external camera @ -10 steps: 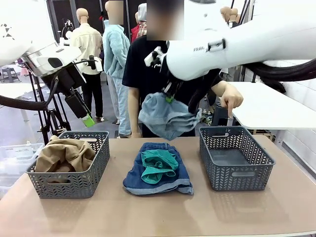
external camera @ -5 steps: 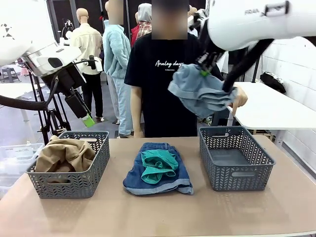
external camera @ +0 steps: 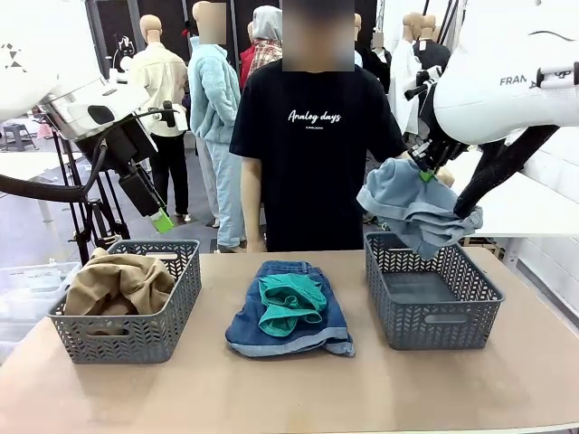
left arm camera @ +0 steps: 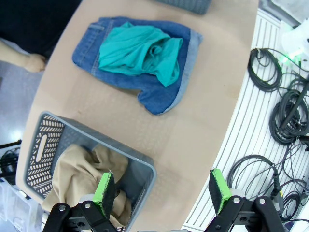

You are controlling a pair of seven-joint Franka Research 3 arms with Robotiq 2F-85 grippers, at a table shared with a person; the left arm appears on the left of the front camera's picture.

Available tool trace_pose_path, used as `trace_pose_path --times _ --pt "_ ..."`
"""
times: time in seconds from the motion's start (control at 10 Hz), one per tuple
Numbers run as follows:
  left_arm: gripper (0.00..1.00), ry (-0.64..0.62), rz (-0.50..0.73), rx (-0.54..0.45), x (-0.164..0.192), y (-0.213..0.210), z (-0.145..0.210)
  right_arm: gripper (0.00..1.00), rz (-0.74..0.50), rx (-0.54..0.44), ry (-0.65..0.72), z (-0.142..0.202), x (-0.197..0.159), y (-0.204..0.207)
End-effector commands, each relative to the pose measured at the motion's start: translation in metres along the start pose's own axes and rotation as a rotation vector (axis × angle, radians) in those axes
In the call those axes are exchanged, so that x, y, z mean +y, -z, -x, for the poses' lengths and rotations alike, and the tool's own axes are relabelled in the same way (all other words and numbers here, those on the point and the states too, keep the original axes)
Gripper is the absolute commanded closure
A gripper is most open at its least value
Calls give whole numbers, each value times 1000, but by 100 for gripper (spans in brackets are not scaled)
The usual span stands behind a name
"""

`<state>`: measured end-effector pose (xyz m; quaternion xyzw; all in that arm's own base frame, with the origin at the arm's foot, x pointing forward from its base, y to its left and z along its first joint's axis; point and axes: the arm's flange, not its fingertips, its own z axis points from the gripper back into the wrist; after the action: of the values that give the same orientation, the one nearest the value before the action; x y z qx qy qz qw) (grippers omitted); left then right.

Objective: Sort the tops and bottoms.
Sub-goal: Sort the clothes according to human instructions.

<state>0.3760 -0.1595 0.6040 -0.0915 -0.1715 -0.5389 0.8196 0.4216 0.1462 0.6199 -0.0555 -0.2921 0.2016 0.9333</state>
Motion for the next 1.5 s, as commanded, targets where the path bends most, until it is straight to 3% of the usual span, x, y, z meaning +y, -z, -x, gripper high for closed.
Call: trace_pose_path --times 0.0,0.4,0.6,1.0,1.4 --pt "0 2 -1 13 0 -2 0 100 -11 -8 -67 -11 8 -8" --pt "0 2 -1 13 0 -2 0 100 -7 -4 -47 -5 11 -5" --pt "0 2 -1 13 0 -2 0 100 -111 33 43 -12 -33 2" --pt "0 2 -1 13 0 -2 0 100 -320 273 77 -3 -77 52" --pt "0 2 -1 13 0 -2 0 100 -353 339 108 -10 -82 106"
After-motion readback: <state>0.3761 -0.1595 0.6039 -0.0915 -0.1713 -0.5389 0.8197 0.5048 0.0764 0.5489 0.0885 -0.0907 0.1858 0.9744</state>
